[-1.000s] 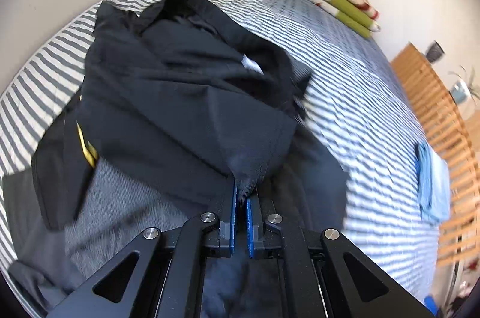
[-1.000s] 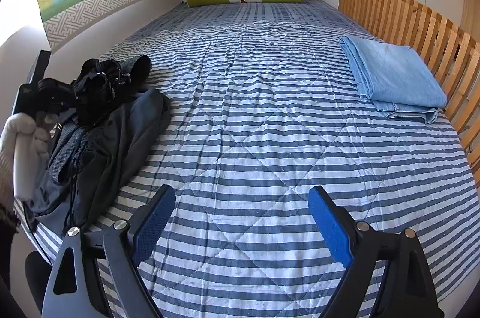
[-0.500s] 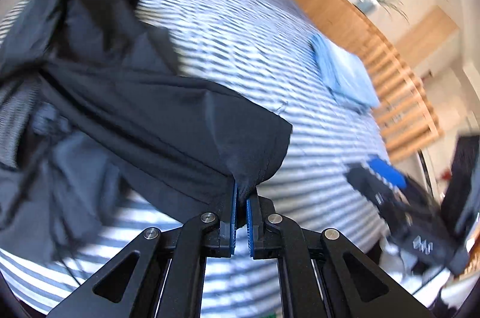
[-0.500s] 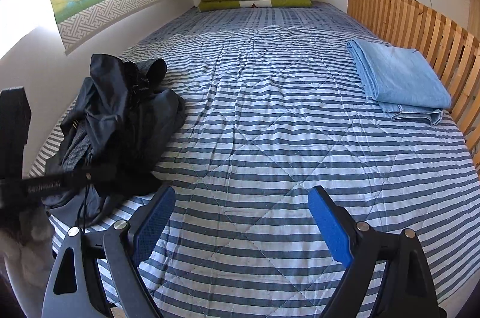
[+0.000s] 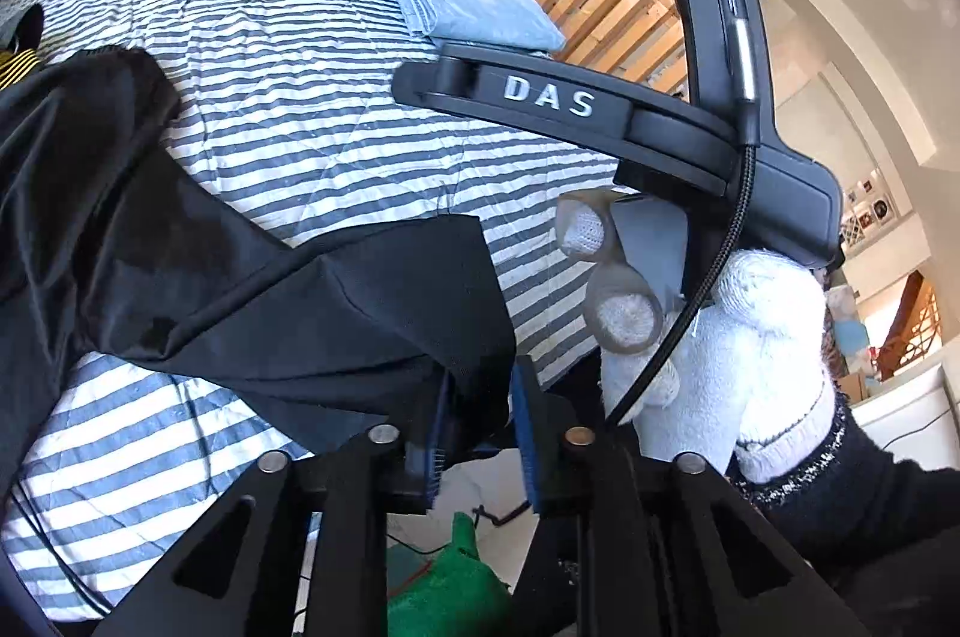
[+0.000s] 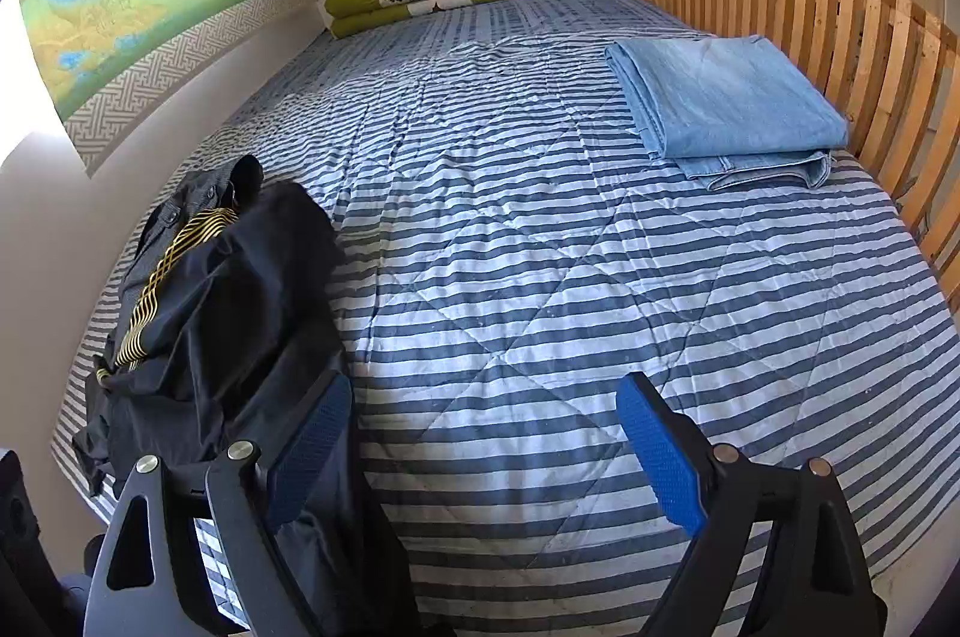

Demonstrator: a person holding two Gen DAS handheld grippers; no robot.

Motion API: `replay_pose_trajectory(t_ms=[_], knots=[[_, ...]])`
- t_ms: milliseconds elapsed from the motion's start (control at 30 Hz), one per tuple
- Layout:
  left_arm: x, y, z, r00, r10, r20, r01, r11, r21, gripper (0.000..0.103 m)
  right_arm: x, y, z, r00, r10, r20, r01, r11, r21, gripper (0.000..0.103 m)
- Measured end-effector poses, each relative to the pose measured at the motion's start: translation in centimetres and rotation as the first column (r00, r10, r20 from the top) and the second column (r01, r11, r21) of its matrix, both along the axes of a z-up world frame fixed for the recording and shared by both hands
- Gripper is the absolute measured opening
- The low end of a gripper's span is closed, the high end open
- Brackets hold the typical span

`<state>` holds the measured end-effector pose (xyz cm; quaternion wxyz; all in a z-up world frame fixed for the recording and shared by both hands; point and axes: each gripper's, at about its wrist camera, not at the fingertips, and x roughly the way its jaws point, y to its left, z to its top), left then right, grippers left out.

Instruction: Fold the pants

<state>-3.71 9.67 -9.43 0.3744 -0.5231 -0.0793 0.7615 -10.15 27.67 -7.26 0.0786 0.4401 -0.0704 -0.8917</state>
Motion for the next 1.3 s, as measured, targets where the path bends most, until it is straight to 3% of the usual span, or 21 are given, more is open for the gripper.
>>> replay_pose_trajectory(t_ms=[100, 167, 233, 333, 433, 600, 700, 733, 767, 833, 867, 933, 967, 1000, 1067, 1167, 1300], knots=[[-0.8, -4.7, 1.1, 0.992, 0.119, -0.05, -0.12, 0.993, -0.019, 0.041, -0.5, 0.0, 0.4, 1.0, 0.009, -0.007, -0.009, 1.0, -0.018, 0.088], [-2.5, -8.7, 1.8, 0.965, 0.244, -0.095, -0.249, 0.968, -0.038, 0.052, -1.3, -0.7, 0.3, 0.999, 0.032, -0.004, -0.032, 0.999, -0.009, 0.088], [-5.3, -13.1, 2.0, 0.916, 0.386, -0.108, -0.392, 0.919, -0.039, 0.059, -2.4, -1.9, -0.4, 0.997, 0.071, 0.019, -0.071, 0.997, 0.018, 0.088], [-9.0, -19.5, 2.7, 0.811, 0.573, -0.119, -0.58, 0.814, -0.025, 0.076, -4.5, -3.7, -2.4, 0.995, 0.089, 0.053, -0.092, 0.994, 0.059, 0.088], [-13.7, -23.2, 2.3, 0.747, 0.647, -0.151, -0.662, 0.743, -0.094, 0.081, -6.9, -5.6, -4.3, 0.989, 0.113, 0.098, -0.119, 0.991, 0.064, 0.088], [-21.8, -26.1, -1.2, 0.72, 0.689, -0.086, -0.692, 0.701, -0.173, 0.084, -9.7, -8.8, -6.6, 0.97, 0.171, 0.172, -0.176, 0.984, 0.01, 0.088], [-25.2, -27.0, -5.0, 0.728, 0.685, 0.0, -0.674, 0.716, -0.181, 0.083, -10.5, -10.8, -8.2, 0.948, 0.222, 0.228, -0.225, 0.974, -0.011, 0.088], [-25.6, -27.1, -6.1, 0.725, 0.689, 0.023, -0.674, 0.716, -0.183, 0.071, -10.6, -11.4, -8.7, 0.94, 0.237, 0.244, -0.241, 0.97, -0.016, 0.088], [-25.5, -26.9, -6.9, 0.728, 0.685, 0.043, -0.668, 0.721, -0.184, 0.039, -10.6, -11.9, -9.3, 0.933, 0.25, 0.26, -0.254, 0.967, -0.018, 0.088], [-25.4, -26.2, -8.0, 0.758, 0.649, 0.067, -0.631, 0.755, -0.181, 0.008, -10.6, -12.6, -10.4, 0.919, 0.262, 0.295, -0.269, 0.963, -0.016, 0.088], [-25.0, -25.6, -8.1, 0.776, 0.629, 0.044, -0.613, 0.768, -0.184, 0.004, -10.5, -12.9, -10.9, 0.91, 0.276, 0.311, -0.281, 0.959, -0.028, 0.086], [-23.8, -24.3, -7.8, 0.809, 0.587, -0.013, -0.576, 0.79, -0.211, 0.001, -10.0, -13.1, -11.4, 0.895, 0.302, 0.328, -0.304, 0.952, -0.049, 0.059], [-23.0, -23.8, -7.5, 0.822, 0.569, -0.022, -0.56, 0.802, -0.205, 0.001, -9.5, -13.2, -11.3, 0.903, 0.299, 0.309, -0.31, 0.951, -0.013, 0.046], [-22.1, -23.4, -7.2, 0.835, 0.55, -0.026, -0.544, 0.816, -0.194, 0.001, -9.2, -13.2, -11.1, 0.901, 0.309, 0.305, -0.325, 0.946, 0.001, 0.022], [-20.0, -22.9, -6.5, 0.849, 0.527, -0.033, -0.523, 0.831, -0.189, 0.001, -8.6, -12.7, -11.0, 0.884, 0.337, 0.324, -0.339, 0.939, -0.051, 0.001], [-16.6, -23.0, -6.1, 0.866, 0.499, -0.027, -0.495, 0.851, -0.174, 0.001, -7.0, -11.4, -10.1, 0.885, 0.356, 0.3, -0.352, 0.934, -0.07, 0.001], [-10.6, -23.9, -5.8, 0.867, 0.498, -0.014, -0.489, 0.846, -0.212, 0.001, -3.9, -10.3, -9.6, 0.853, 0.415, 0.316, -0.412, 0.908, -0.079, 0.001]])
